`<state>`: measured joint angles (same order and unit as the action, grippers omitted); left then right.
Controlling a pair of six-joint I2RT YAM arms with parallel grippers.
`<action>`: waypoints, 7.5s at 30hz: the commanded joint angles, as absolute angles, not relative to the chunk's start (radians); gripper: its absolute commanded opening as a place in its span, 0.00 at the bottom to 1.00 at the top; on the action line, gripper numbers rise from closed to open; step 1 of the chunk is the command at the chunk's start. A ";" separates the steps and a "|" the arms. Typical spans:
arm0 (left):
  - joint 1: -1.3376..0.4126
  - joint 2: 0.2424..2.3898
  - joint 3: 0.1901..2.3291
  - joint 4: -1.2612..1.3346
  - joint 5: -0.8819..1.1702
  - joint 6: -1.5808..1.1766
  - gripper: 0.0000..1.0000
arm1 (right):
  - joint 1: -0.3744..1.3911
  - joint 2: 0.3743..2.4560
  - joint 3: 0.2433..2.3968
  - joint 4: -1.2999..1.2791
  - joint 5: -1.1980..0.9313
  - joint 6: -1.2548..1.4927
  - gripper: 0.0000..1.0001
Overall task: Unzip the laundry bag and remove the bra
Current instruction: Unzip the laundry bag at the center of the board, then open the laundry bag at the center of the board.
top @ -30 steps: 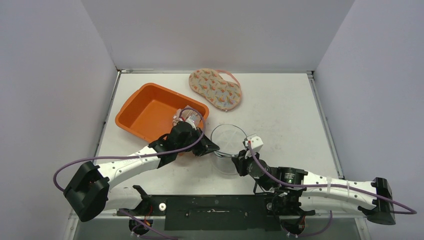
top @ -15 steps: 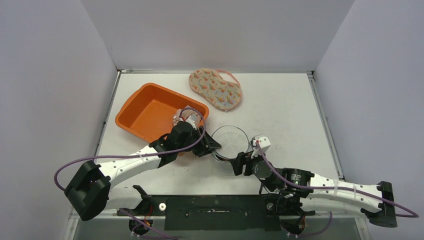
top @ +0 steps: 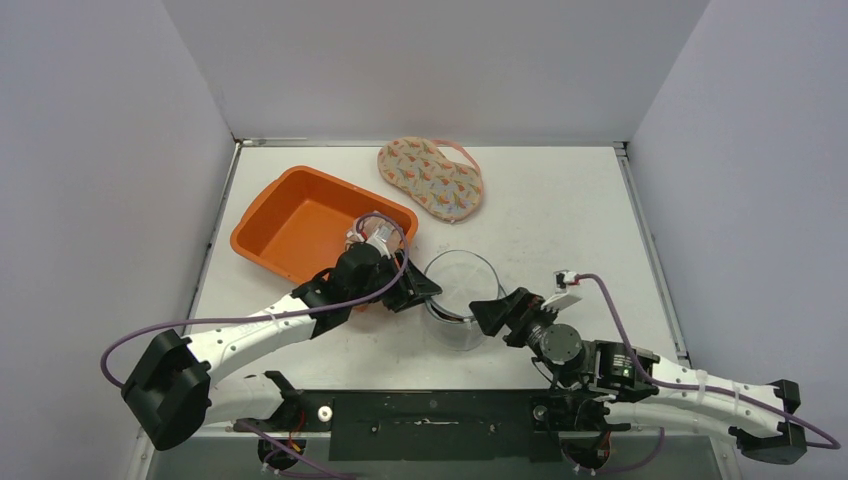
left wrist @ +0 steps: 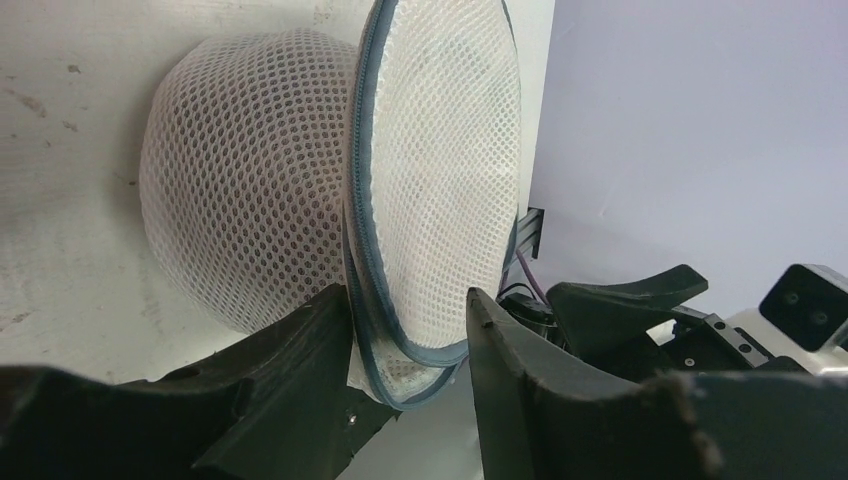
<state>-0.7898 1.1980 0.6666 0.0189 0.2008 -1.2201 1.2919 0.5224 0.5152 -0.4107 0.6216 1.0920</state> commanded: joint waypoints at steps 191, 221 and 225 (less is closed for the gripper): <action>-1.223 1.214 0.928 0.241 -0.285 -0.441 0.00 | 1.053 0.965 1.010 -0.619 0.640 0.987 0.50; -0.969 1.189 0.874 -0.093 -0.152 -0.503 0.87 | 1.046 0.715 0.881 -0.784 0.580 0.746 0.17; -0.963 1.313 0.935 -0.109 -0.100 -0.506 0.82 | 1.046 0.696 0.877 -0.796 0.586 0.748 0.17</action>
